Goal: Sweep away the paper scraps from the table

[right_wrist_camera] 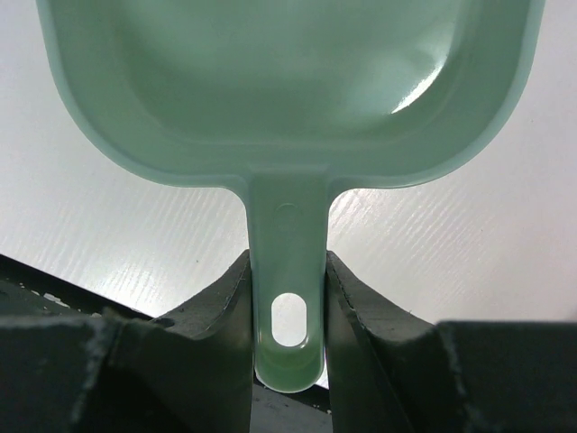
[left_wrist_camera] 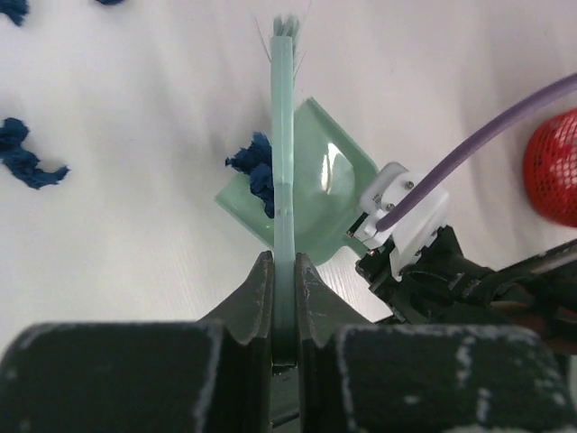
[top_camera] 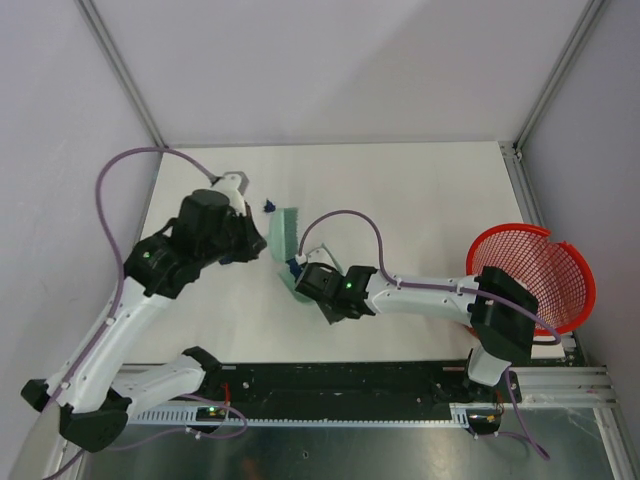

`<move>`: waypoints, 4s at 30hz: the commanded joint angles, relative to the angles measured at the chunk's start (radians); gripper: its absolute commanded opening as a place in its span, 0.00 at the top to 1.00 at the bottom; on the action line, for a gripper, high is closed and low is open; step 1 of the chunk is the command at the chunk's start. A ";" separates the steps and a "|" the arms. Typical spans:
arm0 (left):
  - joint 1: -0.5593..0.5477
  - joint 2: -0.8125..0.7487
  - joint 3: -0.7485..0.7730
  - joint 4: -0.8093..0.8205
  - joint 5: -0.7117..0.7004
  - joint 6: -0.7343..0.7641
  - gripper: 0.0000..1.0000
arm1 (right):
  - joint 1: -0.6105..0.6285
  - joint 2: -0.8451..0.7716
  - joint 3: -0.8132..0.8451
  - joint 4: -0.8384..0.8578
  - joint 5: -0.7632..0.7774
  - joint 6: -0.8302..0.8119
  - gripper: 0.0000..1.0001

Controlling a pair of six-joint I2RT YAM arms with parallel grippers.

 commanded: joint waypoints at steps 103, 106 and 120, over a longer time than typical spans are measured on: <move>0.104 -0.355 -0.277 -0.078 -0.429 -0.026 1.00 | -0.147 -1.183 0.169 -0.549 0.379 0.682 1.00; 0.104 -0.355 -0.278 -0.079 -0.429 -0.025 1.00 | -0.011 -1.221 0.153 -0.536 0.496 0.775 1.00; 0.104 -0.365 -0.278 -0.078 -0.430 -0.026 1.00 | 0.306 -1.187 0.121 -0.767 0.827 1.224 1.00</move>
